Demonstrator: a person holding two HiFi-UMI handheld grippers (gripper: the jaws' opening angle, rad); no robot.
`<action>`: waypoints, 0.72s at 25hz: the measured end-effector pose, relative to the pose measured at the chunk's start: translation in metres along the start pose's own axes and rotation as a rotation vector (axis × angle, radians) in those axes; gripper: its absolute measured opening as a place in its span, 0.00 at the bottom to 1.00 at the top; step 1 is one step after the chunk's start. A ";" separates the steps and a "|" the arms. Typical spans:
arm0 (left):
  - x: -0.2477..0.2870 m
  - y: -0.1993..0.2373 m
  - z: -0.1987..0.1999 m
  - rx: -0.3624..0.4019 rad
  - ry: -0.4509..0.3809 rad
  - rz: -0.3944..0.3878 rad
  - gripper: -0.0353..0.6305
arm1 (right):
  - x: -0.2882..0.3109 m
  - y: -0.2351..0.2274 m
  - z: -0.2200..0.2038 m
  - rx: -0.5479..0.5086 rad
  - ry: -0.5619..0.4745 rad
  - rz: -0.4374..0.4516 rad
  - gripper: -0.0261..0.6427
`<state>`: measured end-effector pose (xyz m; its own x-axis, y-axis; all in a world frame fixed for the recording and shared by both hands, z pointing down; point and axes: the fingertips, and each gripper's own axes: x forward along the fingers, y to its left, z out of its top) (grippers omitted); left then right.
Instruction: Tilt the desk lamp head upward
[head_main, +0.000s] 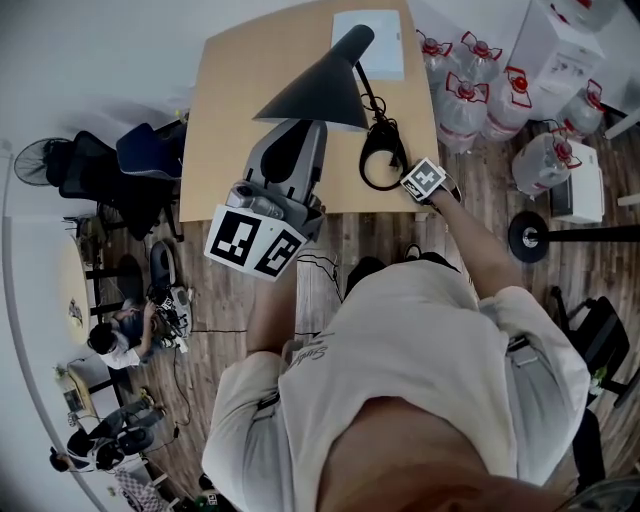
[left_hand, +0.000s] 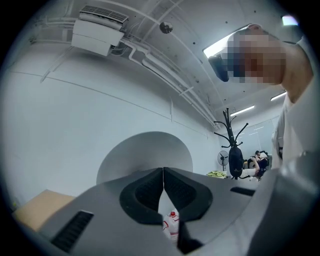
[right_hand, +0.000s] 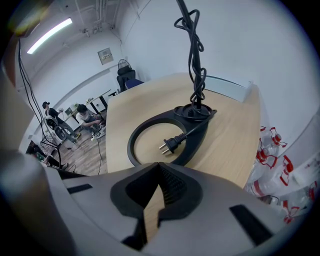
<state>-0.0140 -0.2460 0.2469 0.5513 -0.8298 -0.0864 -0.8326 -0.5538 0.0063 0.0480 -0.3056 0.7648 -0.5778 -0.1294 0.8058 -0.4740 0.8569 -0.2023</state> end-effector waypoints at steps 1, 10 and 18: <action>-0.002 0.000 -0.004 -0.002 0.008 -0.004 0.08 | 0.000 0.000 0.000 -0.002 -0.001 -0.005 0.03; -0.049 0.017 -0.055 -0.098 0.123 -0.009 0.08 | -0.048 0.031 0.022 0.076 -0.167 -0.108 0.03; -0.107 0.019 -0.094 -0.123 0.221 -0.026 0.08 | -0.154 0.111 0.088 0.037 -0.455 -0.241 0.03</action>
<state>-0.0837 -0.1744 0.3499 0.5819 -0.8026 0.1314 -0.8128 -0.5682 0.1289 0.0257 -0.2346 0.5692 -0.6762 -0.5319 0.5098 -0.6476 0.7590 -0.0670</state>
